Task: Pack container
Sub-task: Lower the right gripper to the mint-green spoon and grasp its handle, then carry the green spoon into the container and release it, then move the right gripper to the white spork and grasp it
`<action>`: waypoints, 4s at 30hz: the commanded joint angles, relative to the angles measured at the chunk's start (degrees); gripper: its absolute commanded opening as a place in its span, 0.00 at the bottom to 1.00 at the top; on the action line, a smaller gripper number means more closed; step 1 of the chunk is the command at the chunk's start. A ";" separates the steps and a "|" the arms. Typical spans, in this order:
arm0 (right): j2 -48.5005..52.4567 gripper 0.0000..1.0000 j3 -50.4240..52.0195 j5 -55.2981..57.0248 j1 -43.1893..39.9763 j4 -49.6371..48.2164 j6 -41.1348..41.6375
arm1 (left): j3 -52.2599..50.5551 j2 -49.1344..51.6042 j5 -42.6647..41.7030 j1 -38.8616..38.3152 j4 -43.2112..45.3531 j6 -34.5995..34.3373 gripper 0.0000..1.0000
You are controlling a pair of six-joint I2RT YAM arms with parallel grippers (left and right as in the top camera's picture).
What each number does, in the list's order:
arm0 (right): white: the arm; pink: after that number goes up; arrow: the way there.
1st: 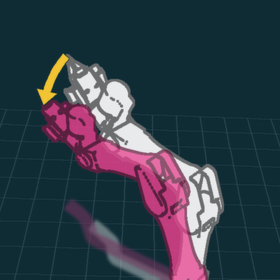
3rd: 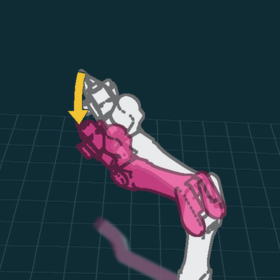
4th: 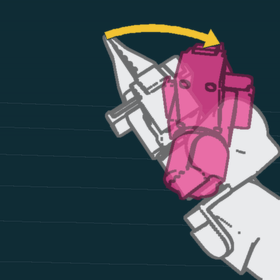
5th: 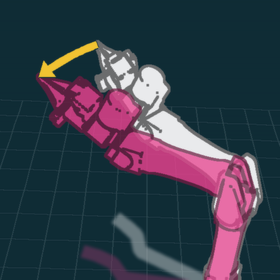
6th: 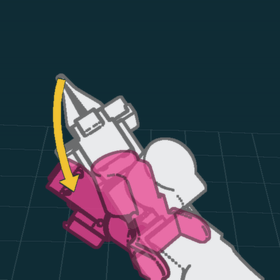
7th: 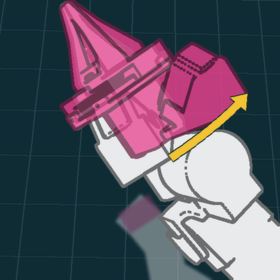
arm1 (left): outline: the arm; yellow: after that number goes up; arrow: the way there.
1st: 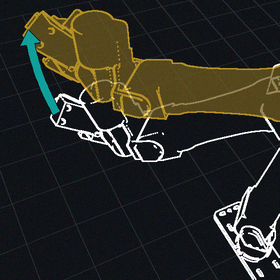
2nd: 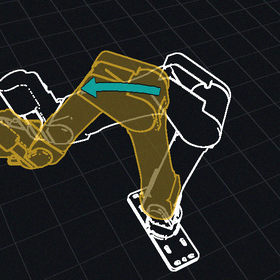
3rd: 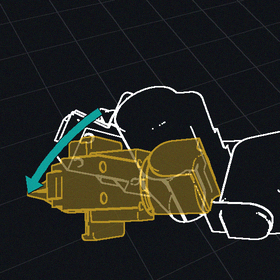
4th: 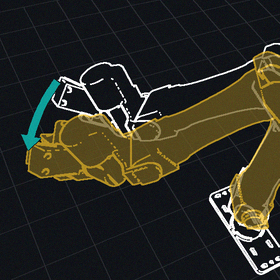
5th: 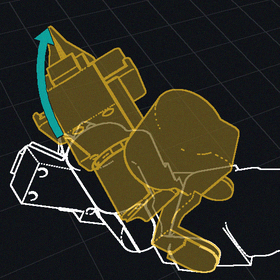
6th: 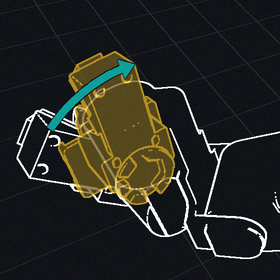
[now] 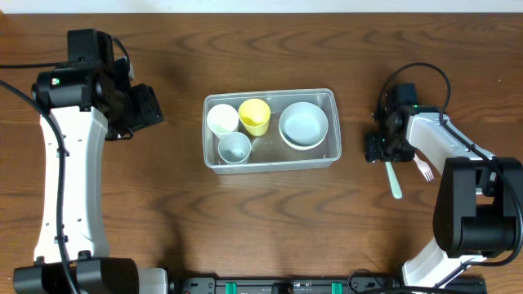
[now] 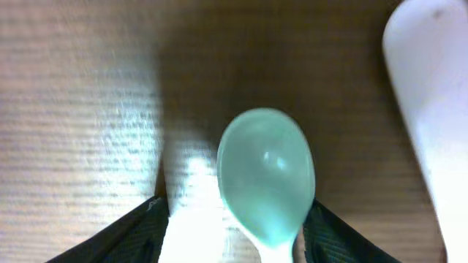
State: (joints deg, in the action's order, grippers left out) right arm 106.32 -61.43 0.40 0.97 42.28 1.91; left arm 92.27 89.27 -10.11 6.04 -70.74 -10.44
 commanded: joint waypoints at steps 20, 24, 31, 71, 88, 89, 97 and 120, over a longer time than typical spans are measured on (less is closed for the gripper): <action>4.70 0.15 4.04 -1.29 -0.22 2.34 0.87 | -0.20 0.59 0.66 -0.02 -0.63 0.90 0.60; 4.70 0.12 4.04 -1.31 -0.22 2.32 0.87 | -0.20 0.59 0.66 -0.02 -0.63 0.90 0.60; 4.70 0.01 4.02 -1.31 -0.22 2.10 0.87 | -0.20 0.59 0.66 -0.02 -0.66 0.90 0.61; -5.42 0.02 -23.41 -8.76 34.58 16.11 -45.75 | -0.20 0.59 0.66 -0.02 -0.63 0.92 0.60; -1.09 0.44 -23.41 -8.37 34.58 12.59 -46.27 | -0.20 0.59 0.66 -0.02 -0.61 0.92 0.60; -1.09 0.46 -23.41 -8.37 34.58 12.57 -45.51 | -0.20 0.59 0.66 -0.02 -0.61 0.92 0.60; -3.61 0.47 -25.40 -3.56 33.40 8.44 -25.24 | -0.20 0.59 0.66 -0.02 -0.63 0.92 0.60; -9.42 0.78 -20.13 -1.01 -21.64 27.54 -9.31 | -0.20 0.59 0.68 -0.02 -0.59 0.92 0.60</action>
State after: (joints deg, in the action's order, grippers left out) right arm 94.54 -84.20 1.65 -18.57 69.45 -5.48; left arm 92.27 89.30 -10.09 6.04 -71.16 -10.44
